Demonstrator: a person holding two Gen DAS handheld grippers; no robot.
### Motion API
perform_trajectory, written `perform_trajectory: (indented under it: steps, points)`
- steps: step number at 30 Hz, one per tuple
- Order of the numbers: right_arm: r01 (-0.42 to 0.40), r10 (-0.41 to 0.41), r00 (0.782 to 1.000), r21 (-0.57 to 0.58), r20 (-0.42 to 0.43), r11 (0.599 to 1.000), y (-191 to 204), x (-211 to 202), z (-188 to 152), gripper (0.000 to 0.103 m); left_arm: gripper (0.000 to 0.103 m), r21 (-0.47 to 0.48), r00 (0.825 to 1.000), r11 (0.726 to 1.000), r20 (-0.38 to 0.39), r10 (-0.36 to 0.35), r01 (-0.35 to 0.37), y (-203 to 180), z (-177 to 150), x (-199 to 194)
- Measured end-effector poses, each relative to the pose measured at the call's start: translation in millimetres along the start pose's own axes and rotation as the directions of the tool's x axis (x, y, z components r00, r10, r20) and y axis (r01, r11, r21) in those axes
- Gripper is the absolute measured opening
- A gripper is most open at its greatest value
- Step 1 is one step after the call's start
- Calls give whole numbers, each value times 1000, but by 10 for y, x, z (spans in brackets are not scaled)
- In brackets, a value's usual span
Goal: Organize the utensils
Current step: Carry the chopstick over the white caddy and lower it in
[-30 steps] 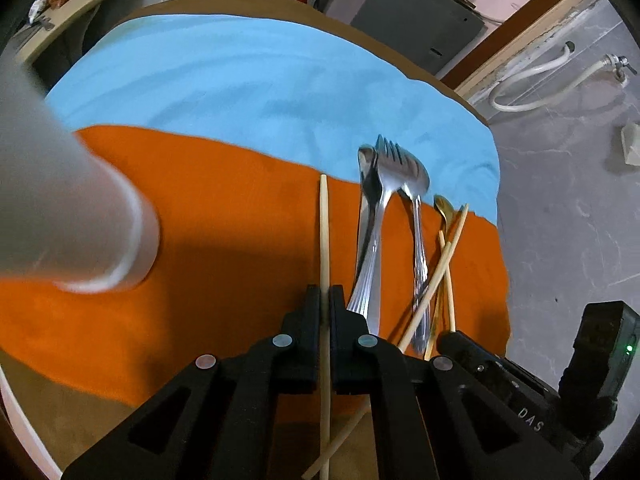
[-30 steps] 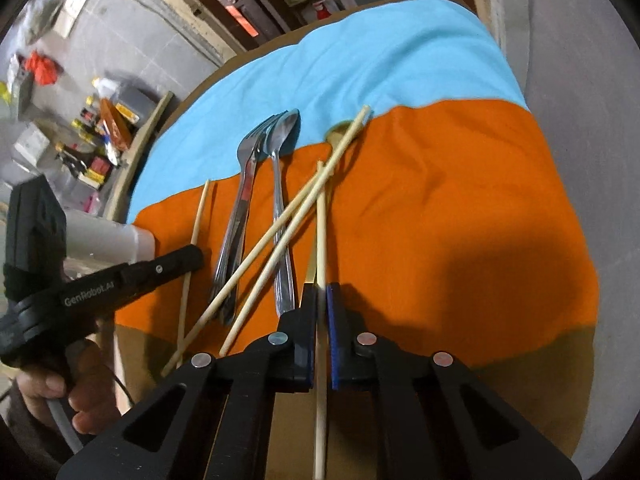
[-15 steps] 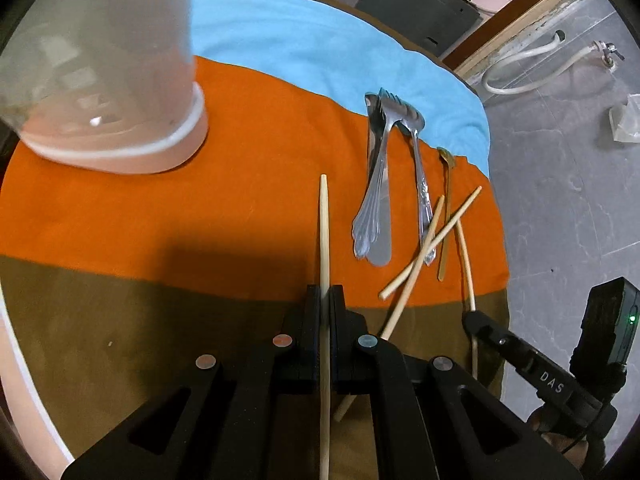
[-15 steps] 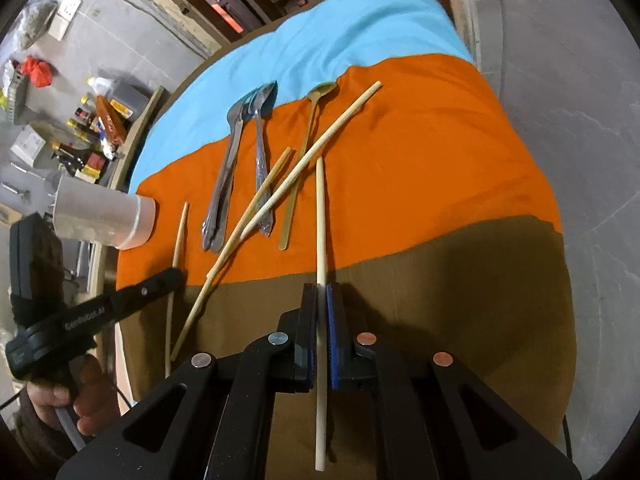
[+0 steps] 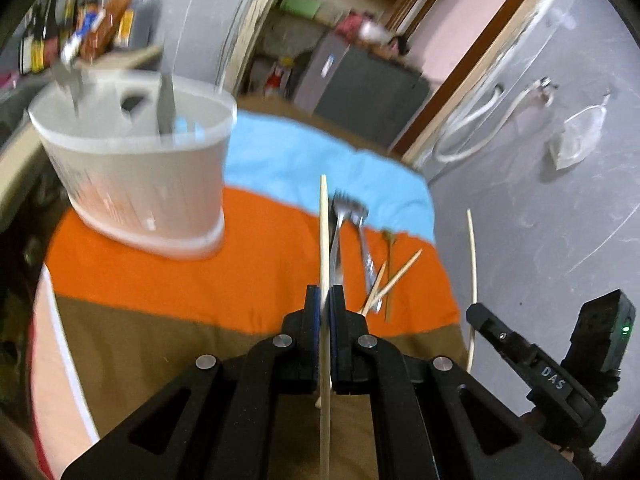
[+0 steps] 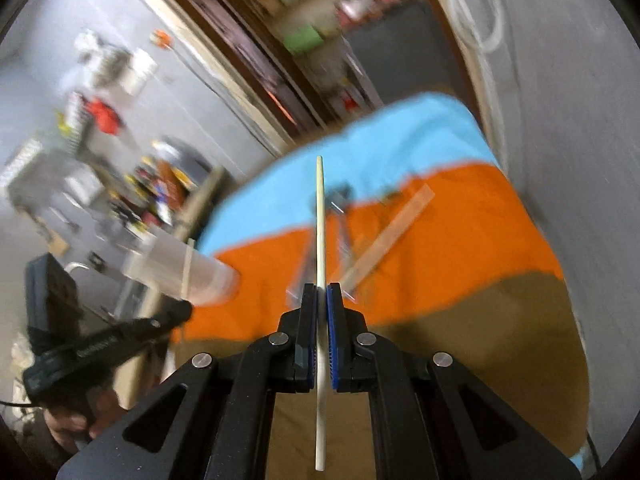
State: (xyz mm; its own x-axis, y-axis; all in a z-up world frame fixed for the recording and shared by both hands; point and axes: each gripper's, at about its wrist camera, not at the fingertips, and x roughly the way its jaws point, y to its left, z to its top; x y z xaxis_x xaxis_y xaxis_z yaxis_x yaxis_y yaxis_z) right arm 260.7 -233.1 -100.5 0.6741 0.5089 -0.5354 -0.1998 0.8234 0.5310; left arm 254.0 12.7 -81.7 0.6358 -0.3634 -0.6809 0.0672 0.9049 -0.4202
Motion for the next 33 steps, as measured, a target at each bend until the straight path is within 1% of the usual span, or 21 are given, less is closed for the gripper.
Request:
perform_trajectory:
  steps: [2,5,6,8,11,13,15,17,19,20,22,25,27,28,31,33]
  points:
    - [-37,38,999,-40,37,999,169,-1,74,3,2,19,998,1000,61,-4,3,-33,79,-168]
    - [-116,125,988,-97,86,989,444,44,222,3,2,36,991,999,135,-10,5,-68,217,-318]
    - [-131,142,985,-110,96,985,512,65,245,3,2,39,987,999,161,-9,3,-57,267,-388]
    - [-179,198,972,-146,126,973,705,139,343,3,2,38,978,999,207,-7,-1,-19,365,-498]
    - [-234,264,951,-183,160,955,971,252,456,3,2,25,961,1000,277,4,-12,135,554,-690]
    - [-263,299,938,-200,177,944,1083,288,516,3,2,14,947,1000,322,16,-22,241,684,-793]
    - [-302,345,917,-218,199,928,1265,420,603,3,2,-6,930,999,366,32,-32,382,818,-900]
    - [-325,373,904,-233,208,917,1388,481,638,3,2,-35,910,998,412,57,-47,569,985,-1021]
    - [-349,404,888,-251,218,903,1526,602,695,3,2,-67,884,996,461,84,-60,757,1138,-1129]
    - [-362,420,879,-259,225,895,1588,664,715,3,2,-79,872,995,480,96,-66,836,1203,-1158]
    - [-373,438,869,-278,229,885,1663,755,723,3,2,-104,852,991,510,121,-79,1034,1354,-1169]
    - [-383,451,864,-290,223,877,1732,958,724,3,2,-136,824,985,542,161,-103,1261,1490,-1128]
    - [-387,453,865,-288,216,876,1736,1074,714,3,2,-147,808,982,561,181,-118,1388,1537,-1073]
    - [-385,449,869,-288,207,877,1744,1162,702,3,2,-150,800,981,569,189,-125,1453,1550,-1047]
    - [-388,446,880,-295,162,873,1749,1410,654,3,2,-154,785,978,585,205,-141,1589,1558,-935]
    - [-391,447,884,-306,140,868,1734,1511,606,3,2,-155,780,977,588,212,-149,1648,1523,-860]
